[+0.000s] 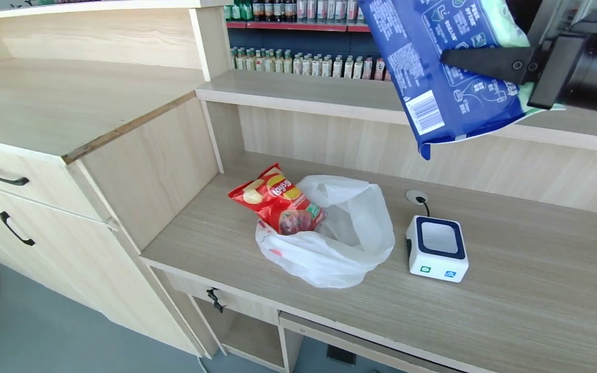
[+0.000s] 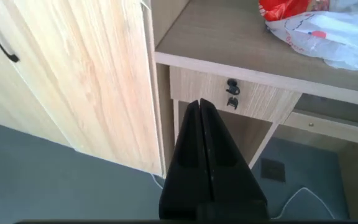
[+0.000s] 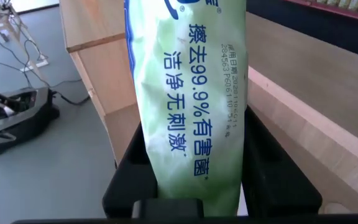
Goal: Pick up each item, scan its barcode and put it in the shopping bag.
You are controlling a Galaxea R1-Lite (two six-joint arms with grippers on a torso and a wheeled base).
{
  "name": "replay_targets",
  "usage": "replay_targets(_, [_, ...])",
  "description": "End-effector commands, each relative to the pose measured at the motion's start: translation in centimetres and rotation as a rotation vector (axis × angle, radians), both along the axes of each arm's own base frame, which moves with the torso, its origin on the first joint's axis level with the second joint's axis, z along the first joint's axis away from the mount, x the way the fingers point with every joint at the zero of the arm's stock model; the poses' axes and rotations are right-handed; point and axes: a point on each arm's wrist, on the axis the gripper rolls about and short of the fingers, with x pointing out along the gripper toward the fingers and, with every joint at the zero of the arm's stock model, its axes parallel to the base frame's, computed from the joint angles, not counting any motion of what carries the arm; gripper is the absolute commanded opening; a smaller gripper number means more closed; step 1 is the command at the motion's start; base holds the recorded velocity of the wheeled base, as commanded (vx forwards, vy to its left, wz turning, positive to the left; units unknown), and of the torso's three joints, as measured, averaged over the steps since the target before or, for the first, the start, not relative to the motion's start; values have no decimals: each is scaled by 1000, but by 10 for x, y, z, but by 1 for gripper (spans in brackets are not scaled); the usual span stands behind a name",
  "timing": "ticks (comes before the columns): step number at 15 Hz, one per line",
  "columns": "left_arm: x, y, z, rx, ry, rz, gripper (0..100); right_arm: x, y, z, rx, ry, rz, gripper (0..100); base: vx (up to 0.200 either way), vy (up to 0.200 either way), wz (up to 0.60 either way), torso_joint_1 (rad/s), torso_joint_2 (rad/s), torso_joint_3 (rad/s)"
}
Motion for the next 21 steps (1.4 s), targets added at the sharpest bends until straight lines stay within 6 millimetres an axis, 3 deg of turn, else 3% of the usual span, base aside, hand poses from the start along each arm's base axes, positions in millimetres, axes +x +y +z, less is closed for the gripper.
replay_targets(1, [0, 0, 0, 0, -1, -1, 0, 2, -7, -14, -16, 45, -35, 0, 0, 0, 600, 198, -549, -369])
replay_targets(4, [0, 0, 0, 0, 1, 0, 0, 6, -14, -25, -21, 67, -64, 0, 0, 0, 0, 147, -395, -250])
replay_targets(6, [0, 0, 0, 0, 1, -1, 0, 21, -26, -36, -22, 81, -124, 0, 0, 0, 0, 46, -95, -68])
replay_targets(7, [0, 0, 0, 0, -1, -1, 0, 41, -42, -52, -27, 117, -152, 0, 0, 0, 0, 0, 0, 0])
replay_targets(9, [0, 0, 0, 0, -1, -1, 0, 50, -61, -77, -39, 191, -138, 0, 0, 0, 0, 0, 0, 0])
replay_targets(13, [0, 0, 0, 0, -1, 0, 0, 64, -56, -100, 32, 348, -127, 0, 0, 0, 0, 0, 0, 0])
replay_targets(17, [0, 0, 0, 0, -2, 0, 0, 70, -38, -110, 20, 348, -69, 0, 0, 0, 0, 0, 0, 0])
replay_targets(21, [0, 0, 0, 0, 1, -1, 0, 90, -34, -132, -15, 326, -70, 0, 0, 0, 0, 0, 0, 0])
